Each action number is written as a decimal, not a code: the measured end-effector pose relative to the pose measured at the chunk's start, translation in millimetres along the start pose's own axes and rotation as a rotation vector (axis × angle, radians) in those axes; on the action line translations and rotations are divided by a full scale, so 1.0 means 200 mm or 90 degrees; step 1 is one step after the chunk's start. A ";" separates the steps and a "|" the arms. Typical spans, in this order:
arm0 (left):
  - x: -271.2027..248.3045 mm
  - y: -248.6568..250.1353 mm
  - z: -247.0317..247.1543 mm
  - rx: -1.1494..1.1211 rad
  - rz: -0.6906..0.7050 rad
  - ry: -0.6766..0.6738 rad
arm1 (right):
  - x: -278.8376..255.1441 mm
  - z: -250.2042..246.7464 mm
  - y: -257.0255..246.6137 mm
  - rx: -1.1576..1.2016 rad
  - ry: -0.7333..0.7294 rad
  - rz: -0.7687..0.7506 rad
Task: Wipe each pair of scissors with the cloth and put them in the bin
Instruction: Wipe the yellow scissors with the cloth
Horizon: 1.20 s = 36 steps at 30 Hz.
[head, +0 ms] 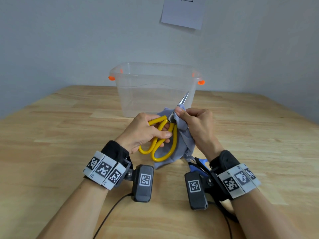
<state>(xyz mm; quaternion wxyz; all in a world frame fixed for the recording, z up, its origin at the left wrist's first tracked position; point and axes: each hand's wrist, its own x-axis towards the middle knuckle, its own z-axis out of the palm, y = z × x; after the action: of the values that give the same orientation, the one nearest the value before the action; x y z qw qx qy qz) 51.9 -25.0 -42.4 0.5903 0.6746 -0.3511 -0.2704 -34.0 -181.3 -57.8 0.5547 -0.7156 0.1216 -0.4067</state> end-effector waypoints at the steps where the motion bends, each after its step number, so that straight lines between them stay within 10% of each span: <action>1: 0.00 0.00 0.00 0.001 -0.001 -0.001 | 0.00 0.00 0.00 -0.002 0.010 -0.007; 13: -0.01 0.00 0.00 0.031 -0.003 0.011 | 0.02 -0.04 0.01 -0.028 -0.128 0.057; 36: -0.01 0.00 0.02 0.044 -0.011 -0.013 | 0.04 -0.02 0.05 -0.130 0.024 -0.036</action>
<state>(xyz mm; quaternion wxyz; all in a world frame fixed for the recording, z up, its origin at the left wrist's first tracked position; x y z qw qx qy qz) 47.5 -26.6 -43.4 0.5608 0.6949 -0.3604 -0.2696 -29.5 -192.6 -62.1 0.4646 -0.7638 0.1527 -0.4212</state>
